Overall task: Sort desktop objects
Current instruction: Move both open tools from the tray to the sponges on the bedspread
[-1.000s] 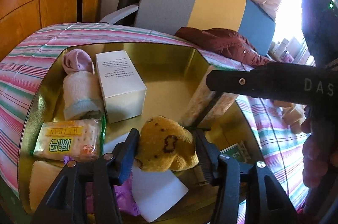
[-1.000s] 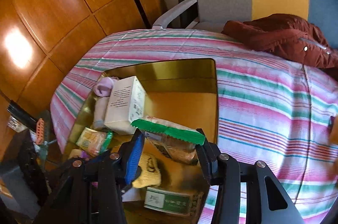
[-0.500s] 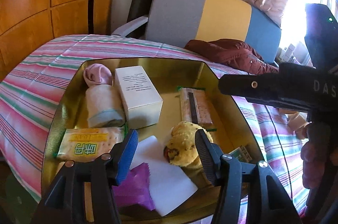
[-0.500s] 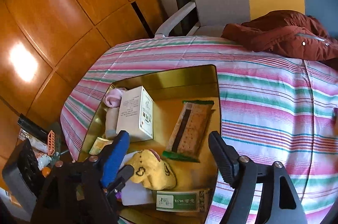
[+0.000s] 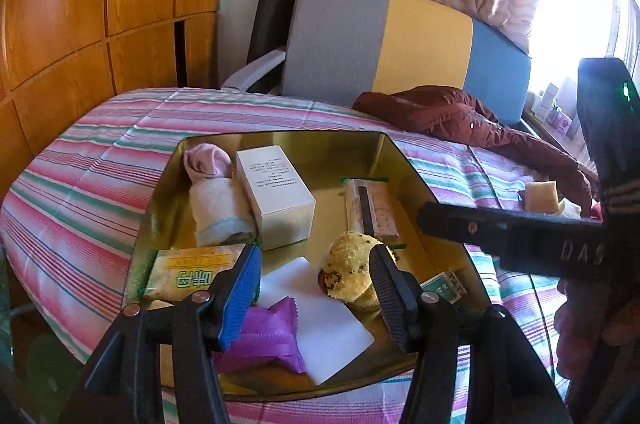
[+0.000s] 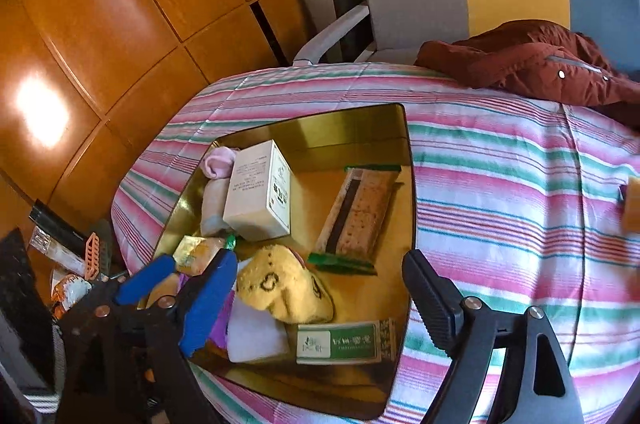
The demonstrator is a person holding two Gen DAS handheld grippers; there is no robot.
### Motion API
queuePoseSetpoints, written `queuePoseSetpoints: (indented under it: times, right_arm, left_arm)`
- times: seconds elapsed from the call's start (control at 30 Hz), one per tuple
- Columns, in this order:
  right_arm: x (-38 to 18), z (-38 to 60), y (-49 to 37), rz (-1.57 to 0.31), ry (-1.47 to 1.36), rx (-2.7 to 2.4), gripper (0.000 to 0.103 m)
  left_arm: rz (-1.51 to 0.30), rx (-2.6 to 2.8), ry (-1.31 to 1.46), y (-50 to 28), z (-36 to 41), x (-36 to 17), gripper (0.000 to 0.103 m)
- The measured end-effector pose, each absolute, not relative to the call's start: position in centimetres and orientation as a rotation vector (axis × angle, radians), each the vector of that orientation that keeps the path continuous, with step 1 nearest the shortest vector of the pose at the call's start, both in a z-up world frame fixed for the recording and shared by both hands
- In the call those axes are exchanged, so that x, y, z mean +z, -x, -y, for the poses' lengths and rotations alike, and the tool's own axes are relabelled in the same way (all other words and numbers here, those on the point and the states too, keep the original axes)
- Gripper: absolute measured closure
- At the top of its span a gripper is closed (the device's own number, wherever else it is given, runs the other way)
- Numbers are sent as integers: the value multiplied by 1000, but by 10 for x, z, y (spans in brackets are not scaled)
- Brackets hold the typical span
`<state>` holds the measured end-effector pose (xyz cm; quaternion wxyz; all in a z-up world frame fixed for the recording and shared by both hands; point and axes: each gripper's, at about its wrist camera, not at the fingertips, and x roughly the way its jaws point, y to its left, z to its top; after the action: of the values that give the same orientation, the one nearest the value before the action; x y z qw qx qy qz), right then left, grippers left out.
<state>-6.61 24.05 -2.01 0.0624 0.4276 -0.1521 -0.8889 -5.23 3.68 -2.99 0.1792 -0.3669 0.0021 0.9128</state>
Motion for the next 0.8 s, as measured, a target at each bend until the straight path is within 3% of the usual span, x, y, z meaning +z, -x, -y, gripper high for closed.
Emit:
queuePoseSetpoints:
  times: [0.53,0.8]
  right_arm:
    - [-24,-263,23,482,-1283,-2762,12]
    - [-35,-307,1,586,-1332,-2818,9]
  left_arm:
    - [-73,2563,995,30,-47,-15,46]
    - [-40,2492,1031,29,-57,-16,46]
